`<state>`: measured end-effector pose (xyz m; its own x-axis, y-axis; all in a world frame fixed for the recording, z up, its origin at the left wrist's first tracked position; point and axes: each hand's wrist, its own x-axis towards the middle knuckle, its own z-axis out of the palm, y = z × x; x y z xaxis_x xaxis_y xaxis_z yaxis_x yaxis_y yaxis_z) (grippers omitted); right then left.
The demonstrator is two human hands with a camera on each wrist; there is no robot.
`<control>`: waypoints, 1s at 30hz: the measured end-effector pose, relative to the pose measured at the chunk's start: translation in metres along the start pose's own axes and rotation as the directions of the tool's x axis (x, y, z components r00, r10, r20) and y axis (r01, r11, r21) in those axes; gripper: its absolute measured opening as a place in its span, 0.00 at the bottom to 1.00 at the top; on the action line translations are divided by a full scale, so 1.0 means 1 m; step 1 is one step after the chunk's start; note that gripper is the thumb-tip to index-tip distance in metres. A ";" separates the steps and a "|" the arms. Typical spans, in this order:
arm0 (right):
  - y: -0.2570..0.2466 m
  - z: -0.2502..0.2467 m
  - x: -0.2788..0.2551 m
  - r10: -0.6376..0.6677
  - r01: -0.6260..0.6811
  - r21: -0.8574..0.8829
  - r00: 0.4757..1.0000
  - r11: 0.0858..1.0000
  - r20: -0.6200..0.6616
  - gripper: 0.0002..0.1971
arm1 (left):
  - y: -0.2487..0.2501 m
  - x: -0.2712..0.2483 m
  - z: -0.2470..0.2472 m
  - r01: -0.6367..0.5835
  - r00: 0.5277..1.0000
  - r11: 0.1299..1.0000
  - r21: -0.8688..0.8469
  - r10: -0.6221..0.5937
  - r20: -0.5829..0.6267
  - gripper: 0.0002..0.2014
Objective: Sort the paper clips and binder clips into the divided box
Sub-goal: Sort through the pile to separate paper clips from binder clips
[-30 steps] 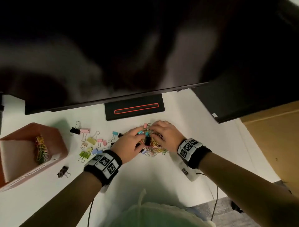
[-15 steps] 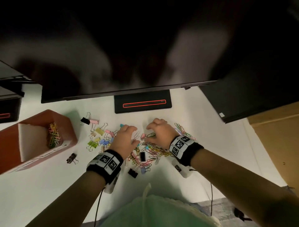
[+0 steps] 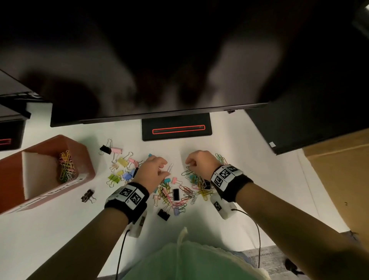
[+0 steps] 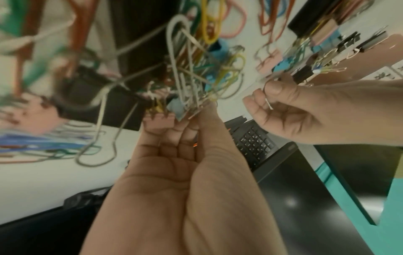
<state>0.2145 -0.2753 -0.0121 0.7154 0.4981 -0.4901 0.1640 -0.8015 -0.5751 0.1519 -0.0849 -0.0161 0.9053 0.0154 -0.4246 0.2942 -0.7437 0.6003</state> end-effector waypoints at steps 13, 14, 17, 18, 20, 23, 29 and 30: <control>0.011 -0.028 -0.011 0.105 -0.032 0.442 0.985 0.897 -0.140 0.01 | 0.009 0.008 0.005 -0.090 0.992 0.976 0.199 0.071 0.102 0.05; 0.011 -0.029 -0.011 0.101 -0.028 0.439 0.984 0.898 -0.144 0.01 | 0.009 0.007 0.005 -0.096 0.992 0.976 0.194 0.076 0.105 0.04; 0.011 -0.031 -0.010 0.079 -0.002 0.404 0.982 0.915 -0.173 0.03 | 0.006 0.004 0.000 -0.092 0.993 0.987 0.132 0.082 0.079 0.02; 0.011 -0.032 -0.011 0.063 0.014 0.383 0.980 0.924 -0.186 0.03 | 0.004 0.002 -0.004 -0.087 0.995 0.991 0.098 0.081 0.058 0.01; 0.011 -0.034 -0.011 0.033 0.043 0.361 0.979 0.931 -0.201 0.01 | 0.000 -0.004 -0.013 -0.076 0.997 0.997 0.019 0.076 0.002 0.04; 0.014 -0.033 -0.007 -0.003 0.052 0.293 0.986 0.955 -0.167 0.08 | -0.007 -0.012 -0.023 -0.052 0.999 0.998 -0.041 0.052 -0.006 0.07; 0.016 -0.022 0.002 -0.054 0.055 -0.065 0.998 0.996 0.023 0.17 | -0.016 -0.021 -0.024 -0.150 0.978 0.980 0.132 0.127 0.166 0.10; 0.015 -0.020 0.003 -0.053 0.055 -0.101 0.998 0.993 0.031 0.19 | -0.016 -0.020 -0.024 -0.160 0.977 0.978 0.135 0.138 0.162 0.10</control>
<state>0.2323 -0.2923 -0.0087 0.6844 0.5496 -0.4792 0.2712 -0.8019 -0.5324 0.1361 -0.0569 -0.0008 0.8757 -0.1955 -0.4415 0.1011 -0.8198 0.5636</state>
